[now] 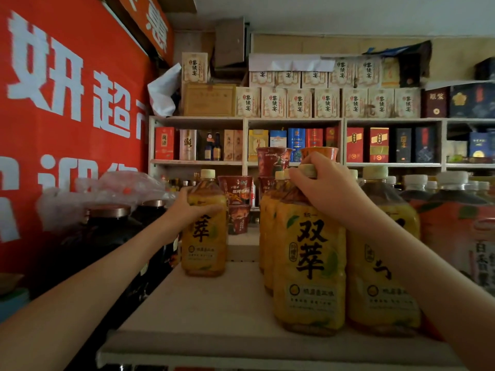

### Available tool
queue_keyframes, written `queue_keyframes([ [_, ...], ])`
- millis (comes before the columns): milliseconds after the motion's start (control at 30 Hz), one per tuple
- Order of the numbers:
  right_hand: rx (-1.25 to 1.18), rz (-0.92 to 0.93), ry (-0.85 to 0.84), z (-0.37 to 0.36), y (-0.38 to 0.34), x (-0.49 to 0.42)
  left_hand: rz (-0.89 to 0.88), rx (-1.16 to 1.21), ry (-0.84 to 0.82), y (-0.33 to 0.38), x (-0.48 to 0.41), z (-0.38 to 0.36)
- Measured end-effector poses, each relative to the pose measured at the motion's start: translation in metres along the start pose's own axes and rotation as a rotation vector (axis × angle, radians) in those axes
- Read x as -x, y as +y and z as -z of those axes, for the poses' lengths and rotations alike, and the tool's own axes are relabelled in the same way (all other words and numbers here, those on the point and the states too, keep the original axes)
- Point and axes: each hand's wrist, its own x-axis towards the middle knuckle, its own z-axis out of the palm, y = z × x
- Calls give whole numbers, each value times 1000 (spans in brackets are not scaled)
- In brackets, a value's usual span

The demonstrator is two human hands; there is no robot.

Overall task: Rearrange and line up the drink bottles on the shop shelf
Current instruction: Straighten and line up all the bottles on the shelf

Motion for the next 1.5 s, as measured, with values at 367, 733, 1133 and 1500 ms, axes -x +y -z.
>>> queue_keyframes([
  [367, 9, -58, -33, 3, -6, 0, -107, -14, -168, 15, 45, 14],
  [733, -11, -72, -22, 2, -11, 1, -210, 74, -416, 38, 91, -9],
  [1133, -89, -78, -36, -1, -16, 2, -261, 37, -398, 39, 86, -4],
  [1500, -121, 9, -68, -25, -43, -3, -254, 43, -329, 30, 95, 29],
])
